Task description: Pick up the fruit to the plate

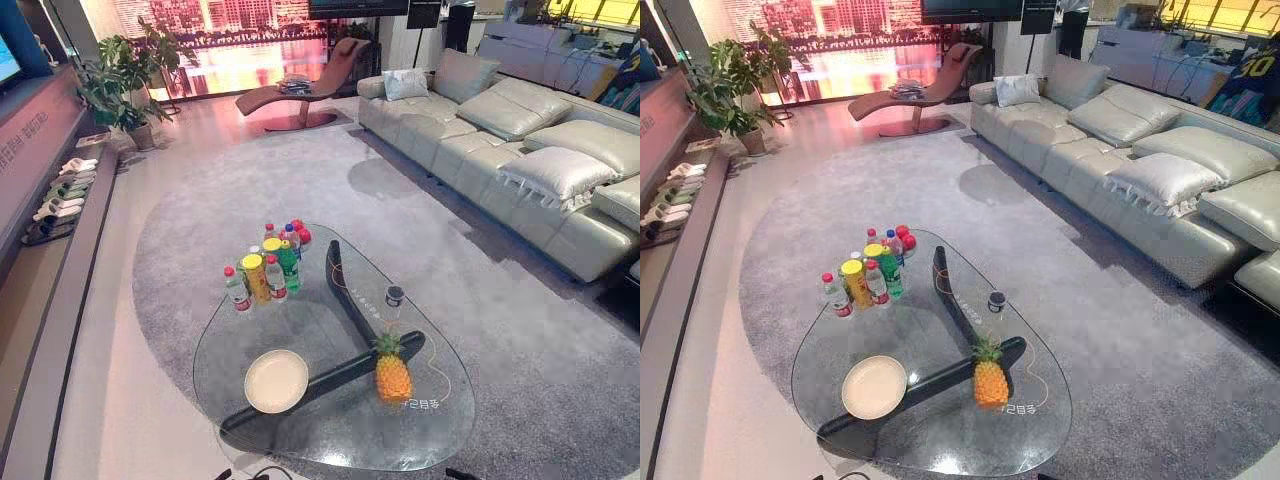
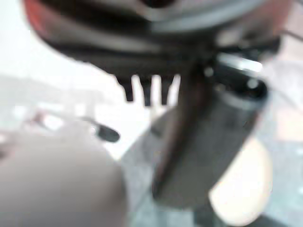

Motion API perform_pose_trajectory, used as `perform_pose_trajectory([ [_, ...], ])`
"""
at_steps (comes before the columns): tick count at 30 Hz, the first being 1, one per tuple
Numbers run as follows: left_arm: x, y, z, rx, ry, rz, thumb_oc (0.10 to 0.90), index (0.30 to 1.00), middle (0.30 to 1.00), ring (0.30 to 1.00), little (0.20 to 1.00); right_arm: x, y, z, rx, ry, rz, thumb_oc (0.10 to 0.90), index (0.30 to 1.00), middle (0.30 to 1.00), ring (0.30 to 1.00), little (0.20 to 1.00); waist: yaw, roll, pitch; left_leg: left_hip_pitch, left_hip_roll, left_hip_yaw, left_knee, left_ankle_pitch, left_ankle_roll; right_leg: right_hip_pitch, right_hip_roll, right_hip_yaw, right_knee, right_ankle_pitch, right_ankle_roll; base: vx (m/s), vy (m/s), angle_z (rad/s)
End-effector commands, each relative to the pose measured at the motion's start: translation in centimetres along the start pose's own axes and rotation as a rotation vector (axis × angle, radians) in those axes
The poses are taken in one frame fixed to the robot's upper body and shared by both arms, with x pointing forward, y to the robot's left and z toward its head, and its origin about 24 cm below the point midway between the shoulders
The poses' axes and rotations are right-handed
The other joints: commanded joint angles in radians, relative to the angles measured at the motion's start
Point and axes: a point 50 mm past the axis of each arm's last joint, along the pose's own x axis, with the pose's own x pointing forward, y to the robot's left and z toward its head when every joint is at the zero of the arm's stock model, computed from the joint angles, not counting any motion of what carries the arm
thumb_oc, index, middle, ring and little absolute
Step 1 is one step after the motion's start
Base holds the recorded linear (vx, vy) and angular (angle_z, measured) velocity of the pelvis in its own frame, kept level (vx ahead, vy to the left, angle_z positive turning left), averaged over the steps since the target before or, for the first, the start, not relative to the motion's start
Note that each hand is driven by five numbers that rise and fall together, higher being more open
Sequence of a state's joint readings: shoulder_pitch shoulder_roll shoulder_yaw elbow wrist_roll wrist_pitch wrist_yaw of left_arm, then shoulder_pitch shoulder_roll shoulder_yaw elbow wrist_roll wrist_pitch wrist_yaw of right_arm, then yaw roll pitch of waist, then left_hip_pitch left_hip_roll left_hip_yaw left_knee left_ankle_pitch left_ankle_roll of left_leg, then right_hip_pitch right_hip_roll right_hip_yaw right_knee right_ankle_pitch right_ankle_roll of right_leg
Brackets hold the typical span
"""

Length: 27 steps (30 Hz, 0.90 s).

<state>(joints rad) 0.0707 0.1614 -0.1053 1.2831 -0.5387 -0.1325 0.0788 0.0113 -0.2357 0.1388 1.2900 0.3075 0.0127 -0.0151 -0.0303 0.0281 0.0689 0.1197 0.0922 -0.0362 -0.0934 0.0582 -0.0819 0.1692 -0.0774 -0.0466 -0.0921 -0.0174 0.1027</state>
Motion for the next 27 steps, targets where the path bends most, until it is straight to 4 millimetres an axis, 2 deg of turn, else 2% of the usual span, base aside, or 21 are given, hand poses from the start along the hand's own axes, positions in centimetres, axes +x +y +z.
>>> perform_pose_trajectory([
  [1, 0.5, -1.4, 3.0, -0.026, -0.076, -0.037, 0.800, 0.900, 0.900, 0.900, 0.900, 0.0, 0.6, -1.0, -0.062, 0.075, 0.024, 0.800, 0.900, 0.900, 0.900, 0.900, 0.025, -0.034, 0.022, 0.053, -0.129, 0.078, 0.006, -0.122, 0.066, -0.040, 0.047, 0.048, 0.005, 0.048, -0.003, -0.11, 0.293, -0.76],
  [15, 0.5, -1.1, 3.0, -0.017, -0.065, -0.033, 0.800, 0.900, 0.900, 0.900, 0.900, 0.0, 0.4, -1.4, -0.067, 0.091, 0.014, 0.800, 0.900, 0.900, 0.900, 0.900, 0.026, -0.034, 0.018, 0.059, -0.131, 0.080, 0.006, -0.124, 0.068, -0.034, 0.049, 0.047, 0.005, 0.046, -0.005, 0.00, 0.000, 0.00],
  [27, 0.5, -1.1, 3.1, -0.022, -0.071, -0.032, 0.800, 0.900, 0.900, 0.900, 0.900, 0.0, -0.4, -0.4, -0.073, 0.027, -0.080, 0.800, 0.900, 0.900, 0.900, 0.900, 0.026, -0.033, 0.029, 0.060, -0.134, 0.079, 0.006, -0.121, 0.070, -0.036, 0.049, 0.052, 0.005, 0.052, -0.005, 0.00, 0.000, 0.00],
])
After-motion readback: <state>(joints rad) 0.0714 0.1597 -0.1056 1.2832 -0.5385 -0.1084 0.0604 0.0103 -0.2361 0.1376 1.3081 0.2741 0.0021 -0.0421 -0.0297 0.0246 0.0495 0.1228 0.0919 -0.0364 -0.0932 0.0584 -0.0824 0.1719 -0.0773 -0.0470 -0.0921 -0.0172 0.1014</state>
